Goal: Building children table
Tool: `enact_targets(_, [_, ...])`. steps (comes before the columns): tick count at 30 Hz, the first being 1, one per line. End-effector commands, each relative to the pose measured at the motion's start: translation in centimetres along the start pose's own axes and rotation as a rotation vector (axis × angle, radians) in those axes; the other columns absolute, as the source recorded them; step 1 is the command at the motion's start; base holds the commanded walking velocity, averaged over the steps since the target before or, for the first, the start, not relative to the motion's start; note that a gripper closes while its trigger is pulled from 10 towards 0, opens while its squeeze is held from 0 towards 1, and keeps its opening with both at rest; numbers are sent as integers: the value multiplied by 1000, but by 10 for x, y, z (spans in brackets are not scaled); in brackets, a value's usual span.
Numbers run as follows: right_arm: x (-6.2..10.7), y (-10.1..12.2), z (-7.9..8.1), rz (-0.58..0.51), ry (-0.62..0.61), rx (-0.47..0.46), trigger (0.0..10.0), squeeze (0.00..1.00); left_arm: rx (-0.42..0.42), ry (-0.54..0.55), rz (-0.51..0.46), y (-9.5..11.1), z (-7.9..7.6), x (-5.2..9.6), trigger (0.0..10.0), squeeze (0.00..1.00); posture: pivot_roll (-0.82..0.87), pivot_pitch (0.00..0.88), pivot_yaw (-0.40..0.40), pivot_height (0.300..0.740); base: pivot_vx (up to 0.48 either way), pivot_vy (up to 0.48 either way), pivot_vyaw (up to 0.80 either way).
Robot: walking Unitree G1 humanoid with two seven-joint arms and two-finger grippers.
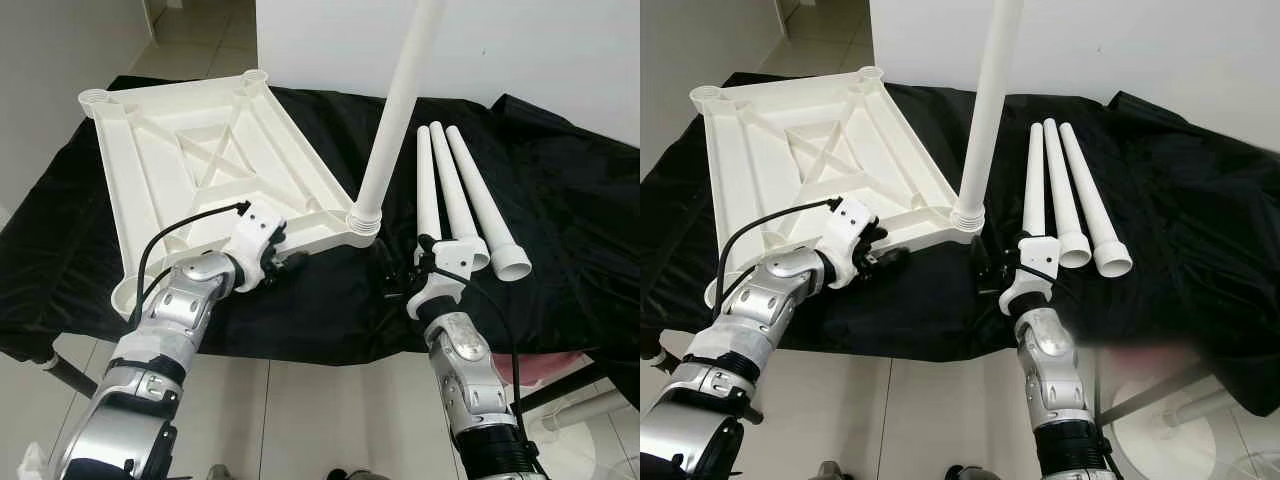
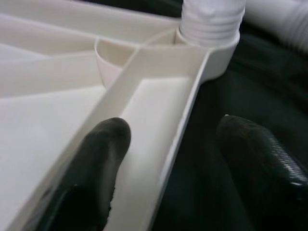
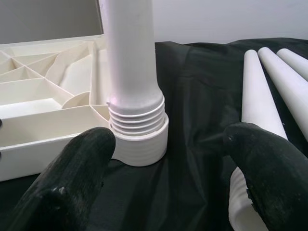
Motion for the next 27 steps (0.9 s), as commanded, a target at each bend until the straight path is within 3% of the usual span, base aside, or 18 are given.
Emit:
enact_targets(1, [0, -2, -4, 10, -14, 7, 10000, 0, 38, 105, 8, -4, 9, 4, 10000, 0, 6, 89, -45, 740, 0, 0, 0])
enact_targets(5, [1, -3, -4, 12, -15, 8, 10000, 0, 41, 63, -56, 6, 9, 12, 10000, 0, 5, 90, -43, 740, 0, 0, 0])
enact_targets(8, [1, -3, -4, 13, -14, 9, 10000, 0, 42, 100, -76, 10, 22, 18, 10000, 0, 8, 92, -44, 740, 0, 0, 0])
enact_targets(9, [1, -5, -2, 19, -10, 7, 10000, 0, 50, 172, -72, 10, 41, 25, 10000, 0, 12, 91, -43, 740, 0, 0, 0])
enact_targets(11, [1, -5, -2, 19, -10, 7, 10000, 0, 50, 172, -72, 10, 41, 25, 10000, 0, 12, 91, -43, 740, 0, 0, 0])
enact_targets(14, [1, -10, 2, 35, 8, 0, 10000, 0, 51, 283, -31, 4, 69, 37, 10000, 0, 15, 92, -42, 740, 0, 0, 0])
enact_targets(16, [1, -10, 2, 35, 8, 0, 10000, 0, 51, 283, -31, 4, 69, 37, 10000, 0, 15, 92, -42, 740, 0, 0, 0])
enact_targets(22, [2, -14, 8, 49, 26, -3, 10000, 0, -1, 411, 74, -9, 102, 58, 10000, 0, 19, 93, -39, 740, 0, 0, 0])
enact_targets(25, [1, -14, 8, 49, 26, -3, 10000, 0, 4, 432, 89, -11, 106, 61, 10000, 0, 21, 94, -37, 740, 0, 0, 0])
enact_targets(27, [1, -15, 9, 50, 25, -4, 10000, 0, -47, 497, 176, -23, 119, 72, 10000, 0, 19, 94, -35, 740, 0, 0, 0])
Point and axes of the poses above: a point about 5 cm out from each wrist's last joint towards the gripper, its own x axis pointing back from the gripper into the wrist, its own y axis along the axis of the wrist's last joint, z = x × y, the point moved 5 cm from there along -x, pointing out of the wrist towards the gripper, and after that the axes turned 9 degrees about -x, right-handed, at the moved point
